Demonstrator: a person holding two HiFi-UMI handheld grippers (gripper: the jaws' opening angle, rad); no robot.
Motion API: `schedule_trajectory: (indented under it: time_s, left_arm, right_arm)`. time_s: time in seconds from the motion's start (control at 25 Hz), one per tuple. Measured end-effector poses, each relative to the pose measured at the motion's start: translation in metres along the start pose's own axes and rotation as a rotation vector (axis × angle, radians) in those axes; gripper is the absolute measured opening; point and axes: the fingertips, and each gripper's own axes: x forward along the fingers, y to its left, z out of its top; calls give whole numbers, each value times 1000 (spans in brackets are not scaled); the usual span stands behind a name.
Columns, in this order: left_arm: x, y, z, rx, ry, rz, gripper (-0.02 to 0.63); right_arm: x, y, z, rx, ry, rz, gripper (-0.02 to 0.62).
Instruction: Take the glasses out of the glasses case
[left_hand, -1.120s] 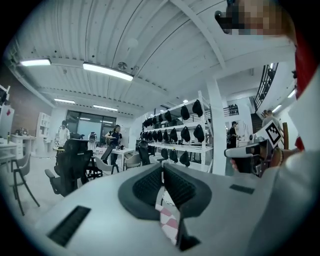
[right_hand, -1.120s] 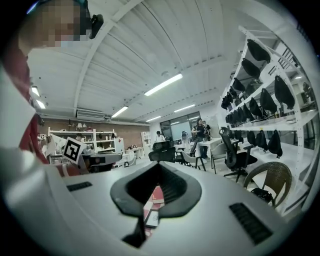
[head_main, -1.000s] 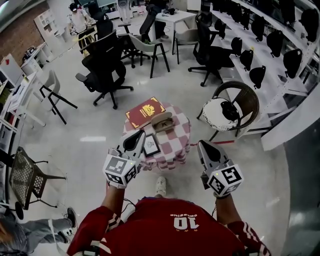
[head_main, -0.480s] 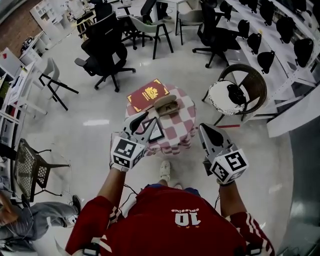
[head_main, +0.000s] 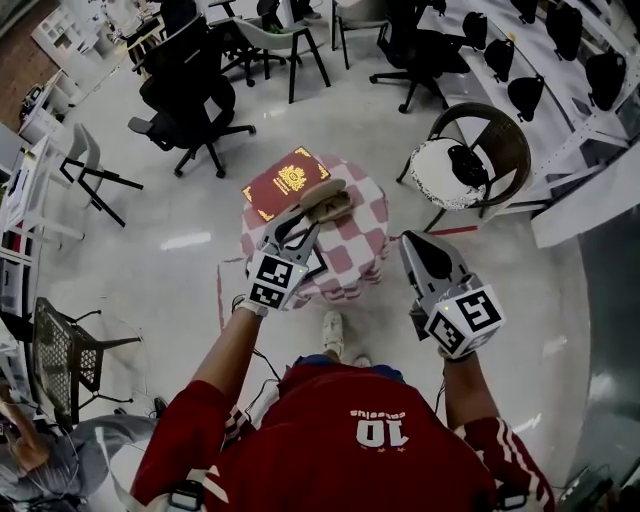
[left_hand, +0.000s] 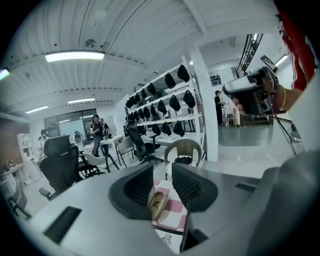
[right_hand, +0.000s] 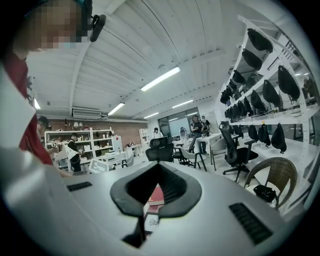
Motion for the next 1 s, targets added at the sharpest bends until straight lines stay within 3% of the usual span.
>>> schedule_trajectory:
  time_s: [0.52, 1.0]
  left_arm:
    - [84, 29, -73, 6, 99, -108, 112]
    - [147, 35, -131, -9, 221, -117, 112]
  right_arm:
    - [49, -18, -4, 22, -5, -115, 12]
    - [61, -41, -15, 67, 6, -142, 14]
